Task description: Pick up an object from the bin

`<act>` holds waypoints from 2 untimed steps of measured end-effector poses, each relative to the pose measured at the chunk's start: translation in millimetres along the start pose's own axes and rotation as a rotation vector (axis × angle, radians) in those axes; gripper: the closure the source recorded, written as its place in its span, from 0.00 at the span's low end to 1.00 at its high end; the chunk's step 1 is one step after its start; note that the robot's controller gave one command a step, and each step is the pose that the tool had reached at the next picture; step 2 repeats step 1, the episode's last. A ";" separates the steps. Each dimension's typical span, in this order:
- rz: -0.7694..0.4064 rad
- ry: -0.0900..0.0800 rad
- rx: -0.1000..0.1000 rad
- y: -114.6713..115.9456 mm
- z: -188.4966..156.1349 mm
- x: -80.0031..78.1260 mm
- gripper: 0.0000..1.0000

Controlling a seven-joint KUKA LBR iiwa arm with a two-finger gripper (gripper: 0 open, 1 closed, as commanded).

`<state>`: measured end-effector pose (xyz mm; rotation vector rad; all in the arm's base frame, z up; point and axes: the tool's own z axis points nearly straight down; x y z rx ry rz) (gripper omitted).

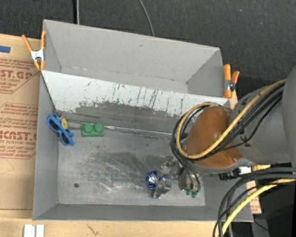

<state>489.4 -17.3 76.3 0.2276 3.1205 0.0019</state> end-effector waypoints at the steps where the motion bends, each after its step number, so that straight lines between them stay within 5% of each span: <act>1: 0.000 0.005 0.000 1.1 -80.0 -3.0 1.00; 2: 0.000 0.005 0.000 1.1 -80.0 -3.0 1.00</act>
Offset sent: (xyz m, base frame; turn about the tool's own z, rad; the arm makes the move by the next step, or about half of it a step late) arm 0.0001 0.0001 0.0762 0.0000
